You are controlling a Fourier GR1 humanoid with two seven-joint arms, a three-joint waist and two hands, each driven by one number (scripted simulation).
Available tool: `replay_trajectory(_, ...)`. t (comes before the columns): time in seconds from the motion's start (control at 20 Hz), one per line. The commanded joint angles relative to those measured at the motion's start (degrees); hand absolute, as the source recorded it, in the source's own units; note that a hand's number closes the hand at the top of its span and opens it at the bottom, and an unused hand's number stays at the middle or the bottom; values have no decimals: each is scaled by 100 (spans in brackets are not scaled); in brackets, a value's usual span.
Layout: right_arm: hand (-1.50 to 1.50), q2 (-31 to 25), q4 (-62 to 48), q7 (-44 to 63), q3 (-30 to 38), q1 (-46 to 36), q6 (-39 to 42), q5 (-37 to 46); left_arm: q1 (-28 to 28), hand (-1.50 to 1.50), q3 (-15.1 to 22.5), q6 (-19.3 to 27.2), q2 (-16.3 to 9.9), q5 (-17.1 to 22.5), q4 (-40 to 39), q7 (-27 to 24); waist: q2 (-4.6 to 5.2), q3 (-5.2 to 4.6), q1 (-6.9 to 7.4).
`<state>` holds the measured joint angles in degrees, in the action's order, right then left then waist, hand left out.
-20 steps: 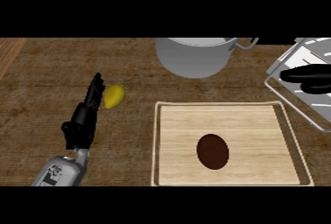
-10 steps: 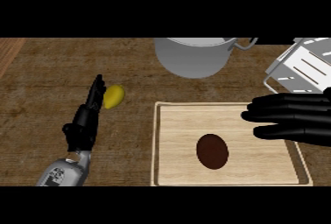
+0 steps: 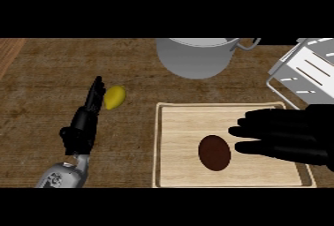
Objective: Pick the cupcake from the tray and place it in the tiered basket
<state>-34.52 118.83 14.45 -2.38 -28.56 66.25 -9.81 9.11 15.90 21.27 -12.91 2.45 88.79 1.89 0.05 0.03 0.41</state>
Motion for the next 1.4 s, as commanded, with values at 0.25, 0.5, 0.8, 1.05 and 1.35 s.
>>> replay_trajectory(0.25, -150, 264, 267, -868, -183, 234, 523, 1644, 198, 0, -272, -231, 177, 13, -331, -176, 17, 5, 5)
replay_trajectory(0.5, -150, -35, -91, -1536, -304, -43, 335, 2380, 131, 0, -293, -236, 202, -138, -280, -118, 21, 5, 34)
replay_trajectory(0.8, -150, -250, 301, -2321, -896, 187, -285, 3063, -80, 0, -253, -264, 230, -206, -26, -183, 23, 9, 63)
replay_trajectory(1.05, -150, -640, 26, -3313, -1176, 285, -1077, 3940, 315, 0, -436, -411, 207, -180, -192, 149, 24, 8, 27)
replay_trajectory(1.35, -150, -379, -558, -3429, -1565, 759, -2211, 4960, -127, 0, -318, -265, 366, -488, 339, 307, -6, 1, -3)
